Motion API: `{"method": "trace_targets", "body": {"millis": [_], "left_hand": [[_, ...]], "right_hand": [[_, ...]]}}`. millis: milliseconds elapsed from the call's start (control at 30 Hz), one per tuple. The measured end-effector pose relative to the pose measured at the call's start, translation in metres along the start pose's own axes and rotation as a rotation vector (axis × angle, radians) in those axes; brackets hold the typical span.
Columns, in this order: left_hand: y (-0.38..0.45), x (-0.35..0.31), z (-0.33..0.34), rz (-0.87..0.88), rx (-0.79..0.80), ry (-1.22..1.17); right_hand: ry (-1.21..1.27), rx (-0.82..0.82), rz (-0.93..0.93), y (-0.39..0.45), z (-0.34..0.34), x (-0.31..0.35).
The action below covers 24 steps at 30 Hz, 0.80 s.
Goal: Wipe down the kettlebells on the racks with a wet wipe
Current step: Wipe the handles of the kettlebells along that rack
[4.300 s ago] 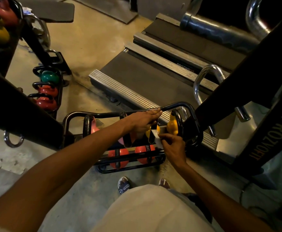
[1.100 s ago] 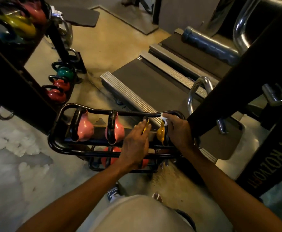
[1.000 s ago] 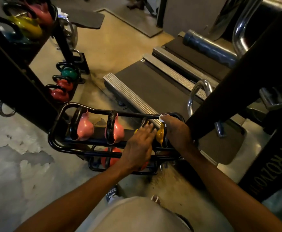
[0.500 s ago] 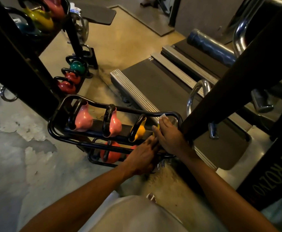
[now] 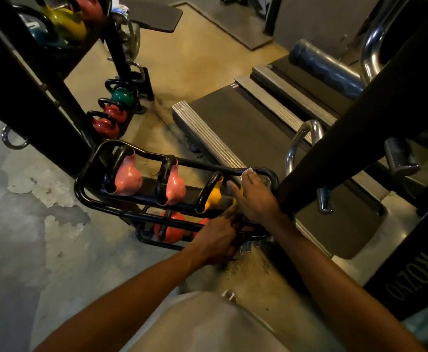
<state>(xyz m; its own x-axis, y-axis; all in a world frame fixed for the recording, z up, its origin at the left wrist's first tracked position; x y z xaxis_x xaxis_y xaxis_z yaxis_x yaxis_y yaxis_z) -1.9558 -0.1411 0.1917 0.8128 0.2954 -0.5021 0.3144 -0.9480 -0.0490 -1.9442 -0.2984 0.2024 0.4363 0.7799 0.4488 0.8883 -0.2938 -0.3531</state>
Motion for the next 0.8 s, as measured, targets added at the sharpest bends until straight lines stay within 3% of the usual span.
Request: {"method": "trace_targets", "body": {"millis": [133,367,700,800], "left_hand": [[0.002,-0.001,-0.002,0.004,-0.02,0.03],[0.02,0.009,0.001,-0.091,0.052,-0.078],[0.014,0.02,-0.003,-0.048,0.042,-0.085],[0.015,0.019,0.0,-0.042,0.026,-0.076]], "right_hand": [[0.272,0.0,0.113,0.009,-0.018,0.007],[1.292,-0.01,0.558,0.001,-0.032,0.006],[1.359,0.239,0.708,-0.002,-0.029,0.009],[1.546,0.097,0.709,0.002,-0.036,0.007]]}}
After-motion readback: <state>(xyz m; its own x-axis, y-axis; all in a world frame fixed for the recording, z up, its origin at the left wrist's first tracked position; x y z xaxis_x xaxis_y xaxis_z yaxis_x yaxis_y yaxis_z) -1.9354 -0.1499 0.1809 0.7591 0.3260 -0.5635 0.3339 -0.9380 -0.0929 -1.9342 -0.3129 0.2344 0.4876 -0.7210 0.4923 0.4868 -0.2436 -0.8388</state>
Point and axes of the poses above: each hand's wrist, its own y-axis towards the middle knuckle, its own z-axis out of the palm, x = y × z, the point moved 3 cm from there along y, towards the middle knuckle, and after that the axes turned 5 degrees about x, right-handed, at the moved point
